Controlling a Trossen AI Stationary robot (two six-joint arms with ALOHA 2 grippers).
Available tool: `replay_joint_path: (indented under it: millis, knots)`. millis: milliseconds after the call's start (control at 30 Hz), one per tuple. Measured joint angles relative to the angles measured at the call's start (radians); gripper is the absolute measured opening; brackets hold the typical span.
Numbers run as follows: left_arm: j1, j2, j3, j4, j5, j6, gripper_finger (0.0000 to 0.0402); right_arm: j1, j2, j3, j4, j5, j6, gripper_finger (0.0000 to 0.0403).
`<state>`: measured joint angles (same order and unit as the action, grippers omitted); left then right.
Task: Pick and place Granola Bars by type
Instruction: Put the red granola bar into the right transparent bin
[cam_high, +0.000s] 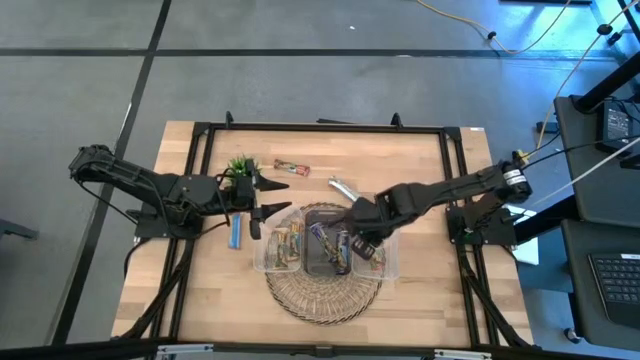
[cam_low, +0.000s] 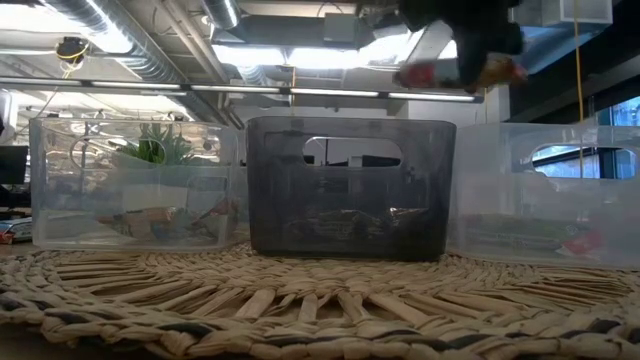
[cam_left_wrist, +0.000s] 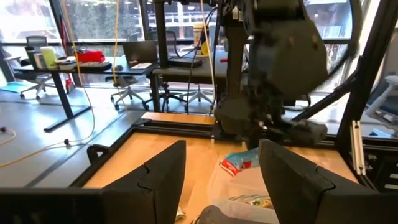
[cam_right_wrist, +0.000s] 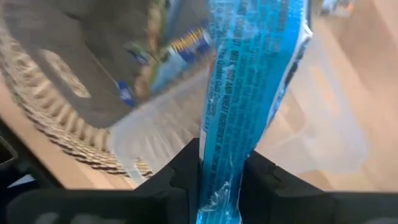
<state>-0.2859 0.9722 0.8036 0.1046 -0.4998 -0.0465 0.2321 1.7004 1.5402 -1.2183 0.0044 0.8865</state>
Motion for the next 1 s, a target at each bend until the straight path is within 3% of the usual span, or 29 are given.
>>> replay_joint_path:
  millis: [233, 433, 1000]
  knots:
    - [0.000, 0.001, 0.000, -0.004, 0.000, -0.002, 0.0193, 0.029, 0.001, -0.191, 0.114, -0.010, 0.171, 0.0084]
    - [0.000, 0.001, 0.000, -0.004, -0.005, 0.005, 0.0190, 0.028, 0.001, -0.323, 0.282, -0.033, 0.216, 0.0084]
    - [0.000, 0.001, 0.000, -0.057, -0.008, -0.042, 0.0187, 0.028, 0.001, -0.352, 0.283, -0.059, 0.274, 0.0084]
